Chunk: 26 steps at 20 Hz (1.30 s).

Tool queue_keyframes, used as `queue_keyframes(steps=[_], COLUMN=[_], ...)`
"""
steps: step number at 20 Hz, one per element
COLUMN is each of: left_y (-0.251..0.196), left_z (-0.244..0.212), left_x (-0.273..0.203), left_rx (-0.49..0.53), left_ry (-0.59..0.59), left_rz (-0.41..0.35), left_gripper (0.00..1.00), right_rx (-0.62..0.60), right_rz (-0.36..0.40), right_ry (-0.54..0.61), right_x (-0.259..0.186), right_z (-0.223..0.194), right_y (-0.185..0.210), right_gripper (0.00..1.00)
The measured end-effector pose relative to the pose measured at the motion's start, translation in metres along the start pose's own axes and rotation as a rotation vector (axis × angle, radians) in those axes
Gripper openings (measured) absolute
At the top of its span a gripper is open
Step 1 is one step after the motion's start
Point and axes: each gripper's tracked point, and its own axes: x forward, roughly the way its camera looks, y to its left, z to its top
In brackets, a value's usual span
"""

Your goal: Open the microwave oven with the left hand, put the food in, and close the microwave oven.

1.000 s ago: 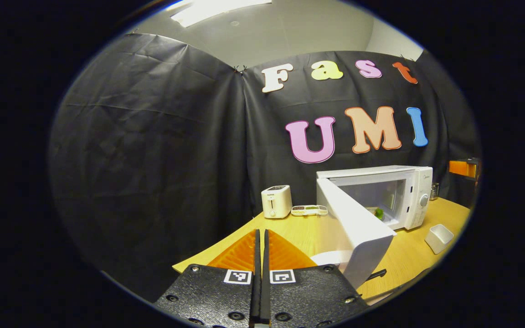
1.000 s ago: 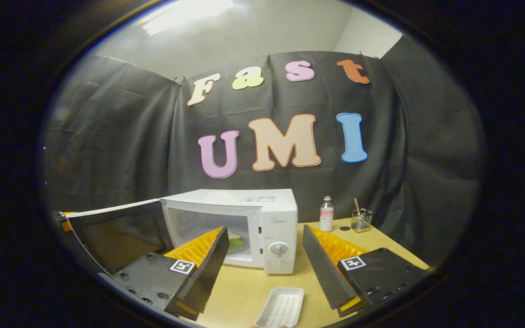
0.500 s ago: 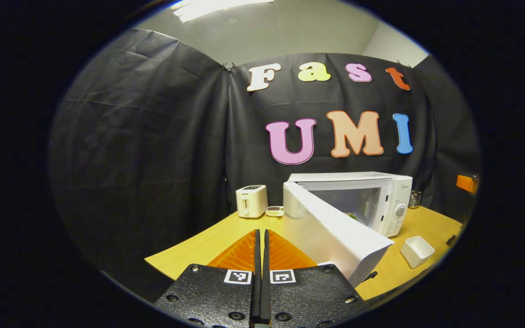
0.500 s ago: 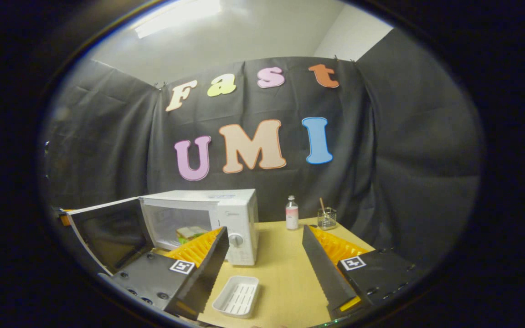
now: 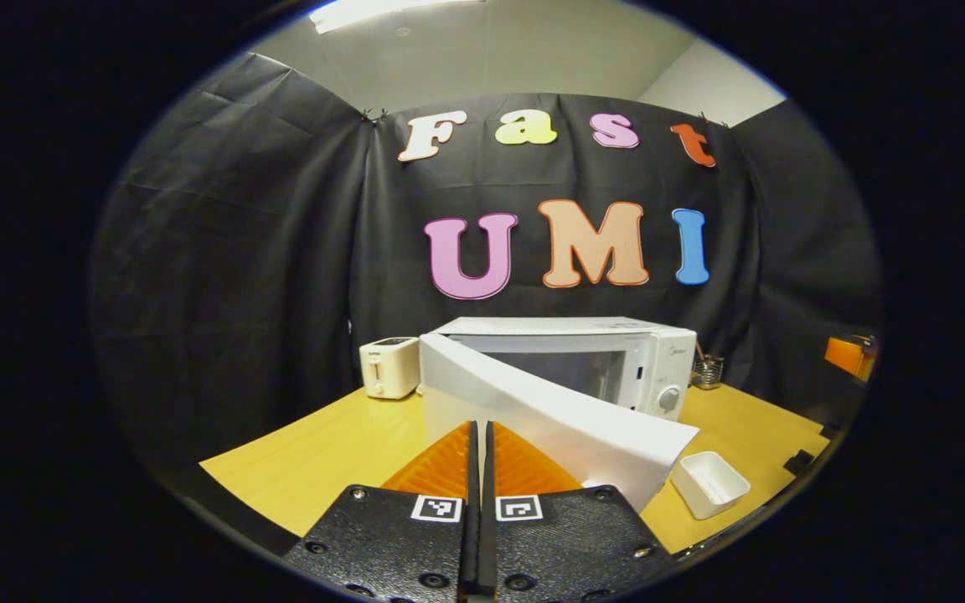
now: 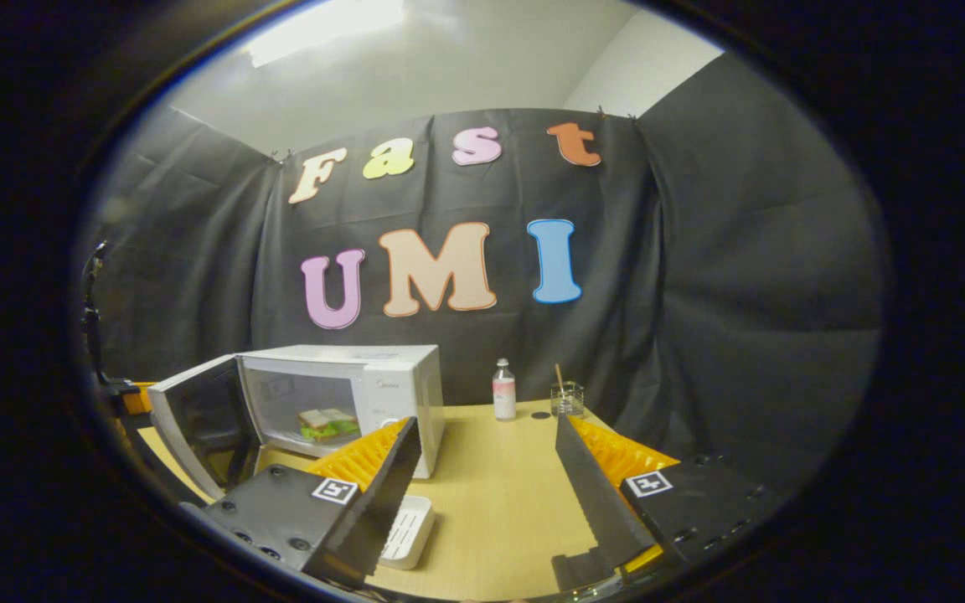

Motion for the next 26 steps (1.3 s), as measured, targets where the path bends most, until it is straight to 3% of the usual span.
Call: queue_keyframes(steps=[1, 2, 3, 5, 6, 19, 26], left_y=[-0.011, -0.020, -0.027, -0.038, -0.044, -0.119, -0.133], left_z=[-0.001, -0.001, 0.000, 0.002, 0.003, -0.008, -0.015], left_x=[0.005, 0.010, 0.014, 0.025, 0.030, 0.102, 0.140], left_rx=[-0.008, -0.010, -0.010, 0.005, 0.008, -0.032, -0.027], left_ry=[0.004, 0.003, 0.003, 0.000, 0.000, 0.031, 0.055], left_rz=[-0.019, -0.035, -0.040, -0.044, -0.048, -0.099, -0.079], left_gripper=[0.01, 0.01, 0.01, 0.01, 0.01, 0.01, 0.01], right_rx=[-0.006, -0.012, -0.020, -0.033, -0.034, 0.017, 0.038], right_rz=[-0.003, -0.007, -0.008, -0.008, -0.004, -0.022, -0.050], right_ry=[0.002, 0.005, 0.007, 0.008, 0.008, 0.053, 0.064], right_x=[0.000, -0.001, -0.001, -0.001, -0.001, 0.009, 0.012], right_z=[0.000, 0.000, -0.002, -0.002, 0.000, -0.017, -0.021], right_y=[-0.002, -0.004, -0.005, -0.006, -0.007, -0.031, -0.048], right_gripper=[0.99, 0.91, 0.99, 0.99, 0.92, 0.92, 0.92])
